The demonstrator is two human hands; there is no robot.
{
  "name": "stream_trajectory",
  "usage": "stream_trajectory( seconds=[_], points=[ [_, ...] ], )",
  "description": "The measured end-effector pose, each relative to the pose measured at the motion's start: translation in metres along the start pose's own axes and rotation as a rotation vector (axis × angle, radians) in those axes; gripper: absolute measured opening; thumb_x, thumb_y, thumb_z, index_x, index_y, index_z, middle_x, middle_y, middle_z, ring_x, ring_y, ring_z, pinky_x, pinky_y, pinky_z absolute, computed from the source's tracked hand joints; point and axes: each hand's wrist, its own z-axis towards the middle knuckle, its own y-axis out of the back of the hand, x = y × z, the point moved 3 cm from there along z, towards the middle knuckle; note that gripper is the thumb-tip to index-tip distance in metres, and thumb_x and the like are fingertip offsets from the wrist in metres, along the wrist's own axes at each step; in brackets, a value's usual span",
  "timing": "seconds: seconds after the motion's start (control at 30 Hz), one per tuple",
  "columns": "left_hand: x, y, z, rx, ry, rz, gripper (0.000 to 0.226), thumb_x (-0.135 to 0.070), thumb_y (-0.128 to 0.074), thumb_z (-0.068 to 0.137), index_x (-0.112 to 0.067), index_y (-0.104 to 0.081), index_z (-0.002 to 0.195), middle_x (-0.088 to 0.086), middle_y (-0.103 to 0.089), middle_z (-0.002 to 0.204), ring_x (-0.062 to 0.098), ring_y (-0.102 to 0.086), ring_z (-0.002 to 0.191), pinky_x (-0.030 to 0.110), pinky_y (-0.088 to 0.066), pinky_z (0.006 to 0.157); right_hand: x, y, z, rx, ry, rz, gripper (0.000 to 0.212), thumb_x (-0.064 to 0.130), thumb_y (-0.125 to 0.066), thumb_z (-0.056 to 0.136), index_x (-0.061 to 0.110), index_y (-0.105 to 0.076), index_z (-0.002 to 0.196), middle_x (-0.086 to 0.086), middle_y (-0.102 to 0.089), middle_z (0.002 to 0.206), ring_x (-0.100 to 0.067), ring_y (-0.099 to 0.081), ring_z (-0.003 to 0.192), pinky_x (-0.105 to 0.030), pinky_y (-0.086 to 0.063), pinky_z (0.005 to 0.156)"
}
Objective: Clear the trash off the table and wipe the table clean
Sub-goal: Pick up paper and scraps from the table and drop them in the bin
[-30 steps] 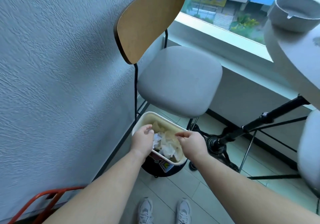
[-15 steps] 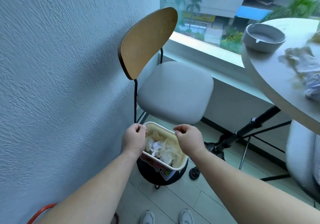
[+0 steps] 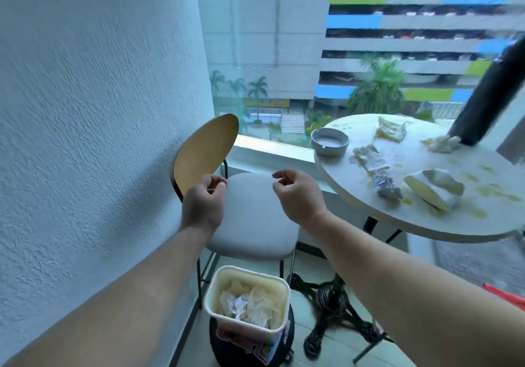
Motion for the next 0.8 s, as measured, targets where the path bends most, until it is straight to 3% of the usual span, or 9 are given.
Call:
stream_trajectory(
  seconds=[0.1,0.2,0.27,0.43,0.63,0.8],
  points=[
    [-0.041,-0.009,0.01,0.023,-0.132,-0.021,0.019,-0.021,-0.057,0.1,-0.015,-0.075,0.106,0.004,-0.074,0.094,0.024,-0.066,0.09,0.031,-0.052,0.077,0.017,0.039,0.002,-0.089,0.037,-0.011,0.023,0.019,-0.06,0.095,0.027,-0.074,0.111,0.009,-0.072,0.086,-0.006,-0.06,0.062,-0.011,-0.039,0.05],
    [-0.078,-0.031,0.011,0.061,-0.188,-0.073,0.015,-0.017,-0.059,0.098,-0.015,-0.074,0.099,0.001,-0.073,0.088,0.018,-0.065,0.083,0.027,-0.051,0.073,0.018,0.08,0.002,-0.167,0.043,-0.016,0.025,0.018,-0.063,0.094,0.025,-0.075,0.114,0.006,-0.074,0.094,-0.012,-0.067,0.08,-0.012,-0.045,0.064],
    [-0.1,-0.051,0.008,0.106,-0.195,-0.11,0.013,-0.023,-0.061,0.093,-0.019,-0.073,0.091,-0.003,-0.072,0.081,0.017,-0.064,0.077,0.031,-0.053,0.073,0.015,0.108,0.002,-0.221,0.036,-0.024,0.023,0.019,-0.065,0.094,0.023,-0.076,0.114,0.005,-0.075,0.095,-0.016,-0.069,0.088,-0.022,-0.048,0.077],
    [-0.153,-0.118,0.001,0.19,-0.254,-0.193,0.022,-0.039,-0.058,0.077,-0.024,-0.073,0.085,-0.002,-0.075,0.08,0.025,-0.072,0.082,0.052,-0.062,0.084,-0.006,0.19,0.004,-0.336,0.016,-0.045,0.03,0.016,-0.061,0.093,0.021,-0.076,0.119,0.002,-0.076,0.096,-0.016,-0.067,0.085,-0.025,-0.051,0.081],
    [-0.213,-0.201,-0.015,0.28,-0.305,-0.197,0.015,-0.029,-0.065,0.084,-0.021,-0.073,0.095,-0.001,-0.076,0.085,0.023,-0.073,0.084,0.05,-0.062,0.086,-0.049,0.279,0.018,-0.378,-0.009,-0.109,0.033,0.014,-0.06,0.093,0.021,-0.074,0.122,0.003,-0.077,0.103,-0.016,-0.067,0.091,-0.022,-0.046,0.08],
    [-0.243,-0.263,-0.019,0.4,-0.322,-0.196,0.023,-0.025,-0.065,0.082,-0.021,-0.07,0.104,-0.001,-0.076,0.096,0.017,-0.072,0.091,0.05,-0.062,0.087,-0.088,0.336,0.036,-0.423,-0.039,-0.158,0.033,0.011,-0.059,0.093,0.018,-0.075,0.121,-0.002,-0.077,0.111,-0.021,-0.07,0.101,-0.029,-0.053,0.094]
  ],
)
